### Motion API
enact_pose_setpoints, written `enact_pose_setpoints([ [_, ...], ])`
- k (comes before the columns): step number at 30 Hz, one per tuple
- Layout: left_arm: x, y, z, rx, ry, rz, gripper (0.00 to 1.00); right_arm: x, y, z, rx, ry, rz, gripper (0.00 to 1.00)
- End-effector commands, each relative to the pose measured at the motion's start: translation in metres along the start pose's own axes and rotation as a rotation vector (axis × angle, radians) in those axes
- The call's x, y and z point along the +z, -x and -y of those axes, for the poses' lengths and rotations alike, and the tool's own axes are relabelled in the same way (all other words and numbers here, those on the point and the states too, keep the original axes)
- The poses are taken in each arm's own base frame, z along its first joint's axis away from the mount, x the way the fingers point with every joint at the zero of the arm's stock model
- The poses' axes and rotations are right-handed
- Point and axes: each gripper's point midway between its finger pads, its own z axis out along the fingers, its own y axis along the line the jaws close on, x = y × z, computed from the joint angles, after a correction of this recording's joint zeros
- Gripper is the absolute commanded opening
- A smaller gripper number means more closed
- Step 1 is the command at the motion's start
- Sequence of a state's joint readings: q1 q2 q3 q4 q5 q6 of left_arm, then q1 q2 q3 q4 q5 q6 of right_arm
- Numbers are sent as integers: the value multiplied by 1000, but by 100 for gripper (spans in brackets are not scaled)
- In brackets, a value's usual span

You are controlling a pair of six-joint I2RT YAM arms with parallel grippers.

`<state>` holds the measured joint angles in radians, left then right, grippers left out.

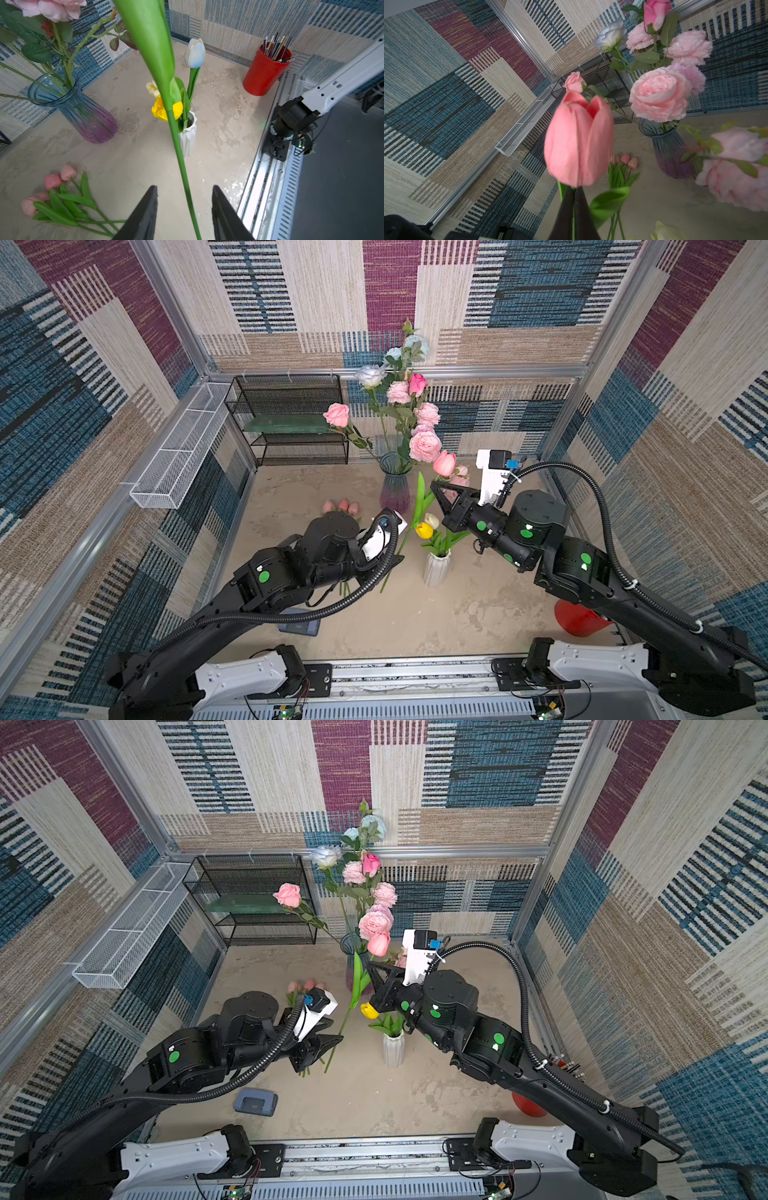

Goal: Pick out pink flowers from the vase
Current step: Pick up the flower from the vase.

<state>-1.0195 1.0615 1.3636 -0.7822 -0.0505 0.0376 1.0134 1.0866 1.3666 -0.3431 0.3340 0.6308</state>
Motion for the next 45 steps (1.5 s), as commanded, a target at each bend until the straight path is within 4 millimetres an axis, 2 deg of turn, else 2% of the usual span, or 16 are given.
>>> enact_pose_setpoints([
  [1, 3, -3, -12, 88, 105, -38, 41, 2, 3, 3, 55, -16, 28, 0],
  [8, 10, -1, -11, 105, 129, -53, 29, 1, 3, 5, 85, -13, 42, 0],
  [20, 19, -3, -7, 69, 118, -57, 0, -4, 4, 8, 116, -10, 56, 0],
  [31, 17, -3, -10, 38, 131, -21, 0, -5, 0, 8, 132, 5, 47, 0],
  [32, 18, -3, -10, 34, 134, -20, 0, -5, 0, 8, 132, 6, 47, 1],
  [35, 18, -5, -11, 22, 142, -15, 0, -6, 1, 8, 133, 8, 49, 16],
  [37, 18, -7, -13, 13, 154, -13, 0, -6, 0, 7, 133, 15, 46, 22],
  [41, 20, -14, -17, -12, 174, -14, 0, -10, 0, 3, 120, 49, 42, 31],
  [45, 21, -25, -30, -84, 206, -19, 0, -18, 0, 2, 85, 77, 44, 36],
])
